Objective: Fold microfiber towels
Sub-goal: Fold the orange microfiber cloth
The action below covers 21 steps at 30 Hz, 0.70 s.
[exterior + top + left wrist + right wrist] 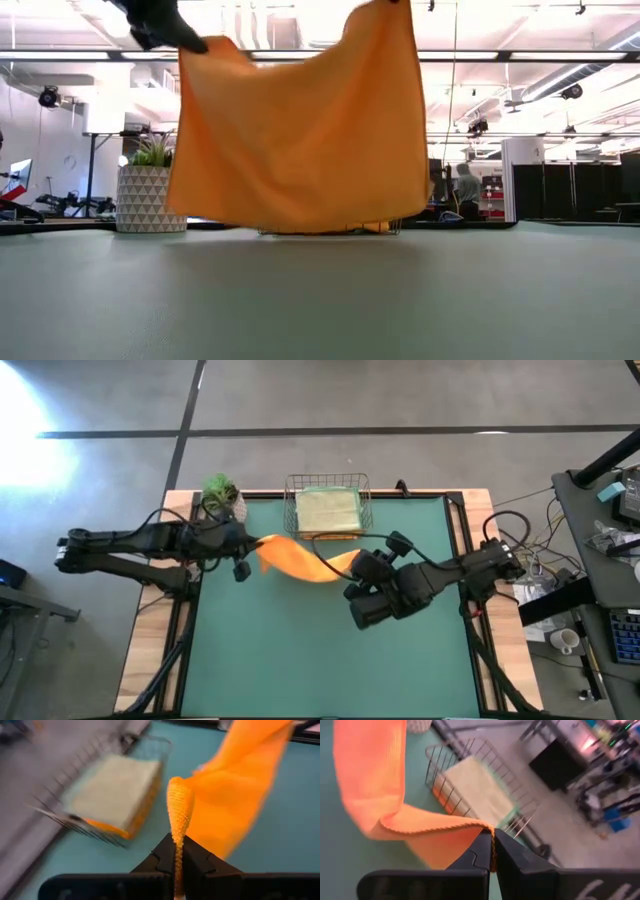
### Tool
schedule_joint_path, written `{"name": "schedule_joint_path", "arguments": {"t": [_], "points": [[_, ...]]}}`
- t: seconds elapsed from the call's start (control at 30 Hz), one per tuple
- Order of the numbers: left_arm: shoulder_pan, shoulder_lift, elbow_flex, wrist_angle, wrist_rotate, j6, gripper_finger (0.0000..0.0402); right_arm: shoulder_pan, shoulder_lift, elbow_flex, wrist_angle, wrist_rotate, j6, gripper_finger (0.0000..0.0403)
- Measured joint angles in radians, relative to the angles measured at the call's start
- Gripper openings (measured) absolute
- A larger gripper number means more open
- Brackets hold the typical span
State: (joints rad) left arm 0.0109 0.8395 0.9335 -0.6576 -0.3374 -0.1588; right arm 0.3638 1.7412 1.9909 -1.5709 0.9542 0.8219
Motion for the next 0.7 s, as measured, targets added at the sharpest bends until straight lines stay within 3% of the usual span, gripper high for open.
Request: {"name": "schedule_joint_path", "arguments": {"t": [0.3, 0.53, 0.7], "points": [[-0.038, -0.026, -0.127, 0.027, 0.184, -0.201, 0.0001, 0.014, 0.008, -0.067, 0.080, -0.317, 0.192, 0.0008], [-0.064, -0.003, -0.223, 0.140, 0.366, -0.306, 0.0001, 0.045, 0.009, -0.087, 0.111, -0.433, 0.287, 0.0008], [-0.076, 0.030, -0.270, 0.154, 0.558, -0.361, 0.0001, 0.069, 0.009, -0.081, 0.159, -0.570, 0.312, 0.0008]]}}
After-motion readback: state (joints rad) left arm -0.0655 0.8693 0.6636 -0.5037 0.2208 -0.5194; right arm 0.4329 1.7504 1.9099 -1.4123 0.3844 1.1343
